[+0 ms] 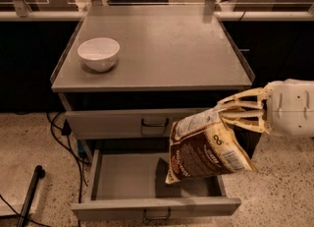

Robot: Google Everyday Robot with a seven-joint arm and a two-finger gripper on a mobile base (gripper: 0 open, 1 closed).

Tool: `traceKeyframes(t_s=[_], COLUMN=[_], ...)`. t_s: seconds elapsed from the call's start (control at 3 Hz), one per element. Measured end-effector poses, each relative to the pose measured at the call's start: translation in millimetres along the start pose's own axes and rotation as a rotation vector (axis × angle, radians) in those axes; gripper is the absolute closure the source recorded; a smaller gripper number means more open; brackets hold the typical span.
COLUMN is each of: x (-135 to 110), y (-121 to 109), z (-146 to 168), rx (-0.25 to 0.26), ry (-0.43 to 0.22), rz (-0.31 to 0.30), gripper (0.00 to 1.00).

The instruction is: Place brown chip bag into middle drawer

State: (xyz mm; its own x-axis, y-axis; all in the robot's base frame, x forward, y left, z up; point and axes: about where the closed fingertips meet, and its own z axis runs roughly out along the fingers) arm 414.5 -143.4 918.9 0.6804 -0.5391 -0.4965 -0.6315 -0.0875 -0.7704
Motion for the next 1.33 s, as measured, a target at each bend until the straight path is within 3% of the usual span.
traceKeyframes(t_s=[0.33,0.67,1.0,1.33], x=[32.4,74.2,100.8,101.6], y=[25.0,61.8,84.2,85.3], z=[6.2,26.1,46.8,47.4], rx=[-0.010,0.001,0.029,0.028], ry=[0.018,0.011,-0.017,-0.014], rz=[-0.006,0.016,0.024,0.023], gripper=[1.00,1.00,1.00,1.00])
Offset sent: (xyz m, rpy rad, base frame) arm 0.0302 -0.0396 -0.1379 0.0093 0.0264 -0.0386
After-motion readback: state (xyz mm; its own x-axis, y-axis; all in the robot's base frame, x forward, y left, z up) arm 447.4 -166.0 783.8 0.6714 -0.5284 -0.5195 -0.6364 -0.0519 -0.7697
